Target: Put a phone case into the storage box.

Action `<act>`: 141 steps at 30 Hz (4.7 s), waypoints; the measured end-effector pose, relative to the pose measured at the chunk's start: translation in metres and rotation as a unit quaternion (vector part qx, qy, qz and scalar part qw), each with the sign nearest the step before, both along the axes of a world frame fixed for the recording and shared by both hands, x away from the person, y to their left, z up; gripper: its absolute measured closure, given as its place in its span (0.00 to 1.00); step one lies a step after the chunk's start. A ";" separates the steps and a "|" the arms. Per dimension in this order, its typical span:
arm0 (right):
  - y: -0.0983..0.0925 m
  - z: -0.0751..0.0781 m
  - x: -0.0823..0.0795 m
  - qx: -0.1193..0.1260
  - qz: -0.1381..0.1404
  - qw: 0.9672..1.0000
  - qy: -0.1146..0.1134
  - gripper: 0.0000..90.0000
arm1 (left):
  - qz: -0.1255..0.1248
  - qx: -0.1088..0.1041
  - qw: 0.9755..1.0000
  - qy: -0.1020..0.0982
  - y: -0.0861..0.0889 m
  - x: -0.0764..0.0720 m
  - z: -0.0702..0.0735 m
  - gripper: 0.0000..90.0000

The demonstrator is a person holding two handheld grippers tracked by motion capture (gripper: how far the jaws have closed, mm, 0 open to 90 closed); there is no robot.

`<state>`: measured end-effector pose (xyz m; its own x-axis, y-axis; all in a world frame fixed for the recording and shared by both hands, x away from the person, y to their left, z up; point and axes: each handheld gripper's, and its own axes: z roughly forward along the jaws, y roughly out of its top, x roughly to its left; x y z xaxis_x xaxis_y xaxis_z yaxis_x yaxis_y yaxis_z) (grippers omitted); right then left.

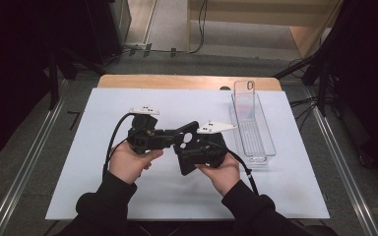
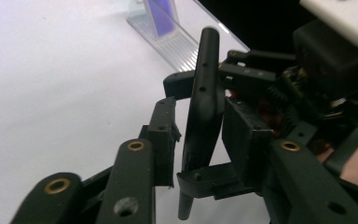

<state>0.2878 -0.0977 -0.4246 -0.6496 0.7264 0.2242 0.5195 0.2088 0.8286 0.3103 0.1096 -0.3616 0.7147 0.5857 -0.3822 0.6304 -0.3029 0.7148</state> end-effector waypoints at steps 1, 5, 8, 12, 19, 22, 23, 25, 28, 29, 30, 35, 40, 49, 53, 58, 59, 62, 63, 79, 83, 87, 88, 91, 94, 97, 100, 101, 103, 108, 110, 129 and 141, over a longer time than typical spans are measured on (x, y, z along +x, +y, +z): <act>0.000 0.000 0.000 -0.001 0.001 1.000 0.000 0.16 | -0.001 -0.001 1.000 -0.002 0.002 0.000 0.001 0.68; -0.006 -0.001 0.004 -0.005 -0.007 1.000 0.003 0.16 | 0.000 0.002 1.000 0.009 0.008 0.001 0.003 0.61; -0.011 -0.002 0.007 -0.005 -0.015 1.000 0.006 0.16 | 0.001 0.005 1.000 0.009 0.012 0.001 0.003 0.55; -0.017 -0.002 0.011 -0.007 -0.024 1.000 0.005 0.16 | -0.013 0.008 1.000 0.001 0.018 0.002 0.001 0.47; -0.027 -0.001 0.015 -0.005 -0.032 0.999 0.010 0.16 | -0.030 0.028 0.999 -0.006 0.023 0.003 -0.014 0.41; -0.030 0.000 0.016 -0.002 -0.031 0.999 0.011 0.16 | -0.040 0.026 0.999 -0.010 0.026 0.004 -0.022 0.37; -0.031 0.000 0.016 -0.001 -0.031 0.999 0.012 0.16 | -0.042 0.024 0.999 -0.010 0.027 0.004 -0.025 0.37; -0.032 0.000 0.017 -0.001 -0.029 0.999 0.012 0.16 | -0.040 0.023 0.999 -0.009 0.028 0.003 -0.030 0.37; -0.033 0.000 0.017 -0.004 -0.028 0.999 0.015 0.16 | -0.036 0.036 0.999 -0.006 0.031 0.002 -0.040 0.37; -0.033 0.000 0.017 -0.004 -0.027 1.000 0.015 0.16 | -0.035 0.038 0.999 -0.004 0.032 0.002 -0.044 0.37; -0.033 0.000 0.017 -0.004 -0.026 1.000 0.015 0.16 | -0.034 0.039 0.999 -0.002 0.033 0.002 -0.048 0.37; -0.036 0.002 0.017 -0.004 -0.024 1.000 0.015 0.16 | -0.036 0.056 0.998 -0.003 0.041 -0.003 -0.062 0.37; -0.040 0.004 0.017 0.000 -0.026 1.000 0.016 0.16 | -0.039 0.053 0.998 0.002 0.051 -0.008 -0.073 0.37; -0.052 0.014 0.021 0.006 -0.013 1.000 0.021 0.16 | -0.047 0.063 0.997 -0.004 0.065 -0.019 -0.088 0.37; -0.059 0.022 0.023 0.008 -0.010 1.000 0.019 0.16 | -0.043 0.061 0.997 0.003 0.071 -0.022 -0.091 0.37; -0.069 0.032 0.025 0.017 -0.010 1.000 0.015 0.16 | -0.036 0.062 0.997 0.003 0.076 -0.024 -0.092 0.37; -0.071 0.034 0.025 0.019 -0.011 1.000 0.016 0.16 | -0.033 0.060 0.998 0.002 0.076 -0.024 -0.093 0.37; -0.077 0.040 0.027 0.021 -0.012 1.000 0.014 0.16 | -0.027 0.059 0.998 0.004 0.079 -0.023 -0.093 0.37; -0.079 0.042 0.028 0.020 -0.012 1.000 0.012 0.16 | -0.025 0.060 0.998 0.005 0.080 -0.023 -0.093 0.37; -0.123 0.068 0.043 0.032 -0.068 0.997 0.001 0.16 | -0.017 0.054 0.998 0.006 0.088 -0.029 -0.095 0.37; -0.135 0.071 0.048 0.033 -0.085 0.996 -0.002 0.16 | -0.014 0.055 0.998 0.007 0.090 -0.031 -0.095 0.37; -0.143 0.073 0.054 0.032 -0.100 0.994 -0.005 0.16 | -0.011 0.052 0.999 0.005 0.091 -0.033 -0.094 0.37; -0.145 0.073 0.055 0.030 -0.104 0.994 -0.005 0.16 | -0.011 0.053 0.999 0.006 0.092 -0.033 -0.094 0.37; -0.148 0.074 0.059 0.027 -0.115 0.993 -0.006 0.16 | -0.009 0.055 0.998 0.007 0.092 -0.033 -0.095 0.37; -0.153 0.074 0.063 0.022 -0.123 0.992 -0.008 0.16 | -0.009 0.052 0.999 0.007 0.093 -0.033 -0.095 0.37; -0.158 0.075 0.068 0.022 -0.133 0.991 -0.008 0.16 | -0.009 0.055 0.998 0.007 0.093 -0.032 -0.096 0.37; -0.163 0.075 0.073 0.023 -0.143 0.989 -0.010 0.16 | -0.009 0.055 0.998 0.007 0.092 -0.032 -0.096 0.37; -0.165 0.074 0.075 0.023 -0.147 0.989 -0.009 0.16 | -0.009 0.055 0.998 0.007 0.092 -0.033 -0.096 0.37; -0.170 0.073 0.080 0.024 -0.156 0.987 -0.010 0.16 | -0.009 0.055 0.998 0.007 0.092 -0.032 -0.096 0.37; -0.179 0.067 0.091 0.021 -0.177 0.984 -0.003 0.16 | -0.007 0.054 0.998 0.007 0.093 -0.032 -0.096 0.37; -0.181 0.064 0.096 0.016 -0.185 0.983 0.000 0.16 | -0.006 0.054 0.998 0.007 0.092 -0.032 -0.096 0.37; -0.183 0.012 0.141 -0.013 -0.227 0.973 0.040 0.16 | -0.007 0.058 0.998 0.006 0.093 -0.030 -0.097 0.37; -0.178 -0.016 0.154 -0.022 -0.237 0.970 0.056 0.16 | -0.009 0.060 0.998 0.006 0.091 -0.029 -0.098 0.37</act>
